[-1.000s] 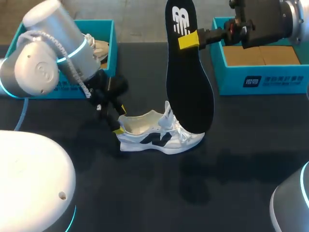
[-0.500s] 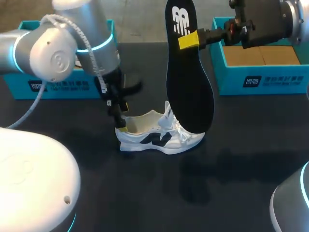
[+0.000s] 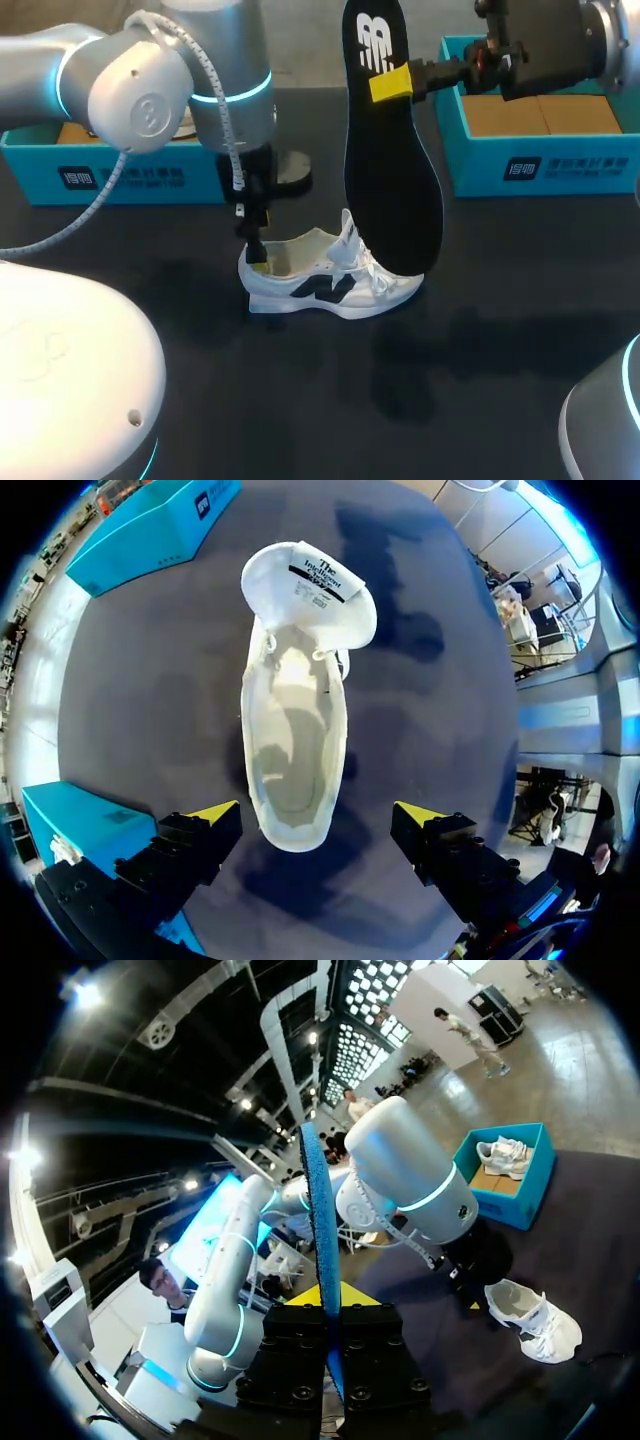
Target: Take the shoe out of the shoebox, open the shoe tongue, remove and reinsert the insole, then place the shoe into the shoebox
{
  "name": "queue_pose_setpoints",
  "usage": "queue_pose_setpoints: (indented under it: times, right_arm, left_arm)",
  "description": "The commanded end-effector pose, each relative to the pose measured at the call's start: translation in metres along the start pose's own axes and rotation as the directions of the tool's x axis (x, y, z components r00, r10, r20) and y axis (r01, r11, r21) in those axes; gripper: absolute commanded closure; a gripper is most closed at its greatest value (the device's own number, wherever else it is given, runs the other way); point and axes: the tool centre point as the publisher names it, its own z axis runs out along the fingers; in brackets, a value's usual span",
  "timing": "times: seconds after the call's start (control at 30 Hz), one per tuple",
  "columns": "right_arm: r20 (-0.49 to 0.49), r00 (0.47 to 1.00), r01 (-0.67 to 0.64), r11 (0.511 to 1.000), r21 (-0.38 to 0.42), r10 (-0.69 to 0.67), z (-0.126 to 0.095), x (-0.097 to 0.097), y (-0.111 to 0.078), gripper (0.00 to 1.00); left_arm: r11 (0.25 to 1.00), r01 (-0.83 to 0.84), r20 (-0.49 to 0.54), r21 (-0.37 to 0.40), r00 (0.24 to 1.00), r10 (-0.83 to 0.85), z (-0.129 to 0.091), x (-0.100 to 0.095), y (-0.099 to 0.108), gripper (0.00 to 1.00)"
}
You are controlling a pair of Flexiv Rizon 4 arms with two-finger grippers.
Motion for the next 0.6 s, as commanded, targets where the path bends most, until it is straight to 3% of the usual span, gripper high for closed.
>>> queue_pose_setpoints:
  times: [0.03, 0.6]
  right_arm:
    - [0.002, 1.000, -0.002, 1.000, 0.003, 0.002, 0.0029, -0.0010, 0.0020, 1.00]
    - [0.002, 1.000, -0.002, 1.000, 0.003, 0.002, 0.0029, -0.0010, 0.0020, 1.00]
  left_arm:
    - [1.000, 0.003, 0.002, -0.019, 1.000, -0.003, -0.0008, -0.0010, -0.0029, 0.00]
    - [0.999, 0.007, 0.005, -0.036, 1.000, -0.006, -0.0016, -0.0011, -0.0033, 0.00]
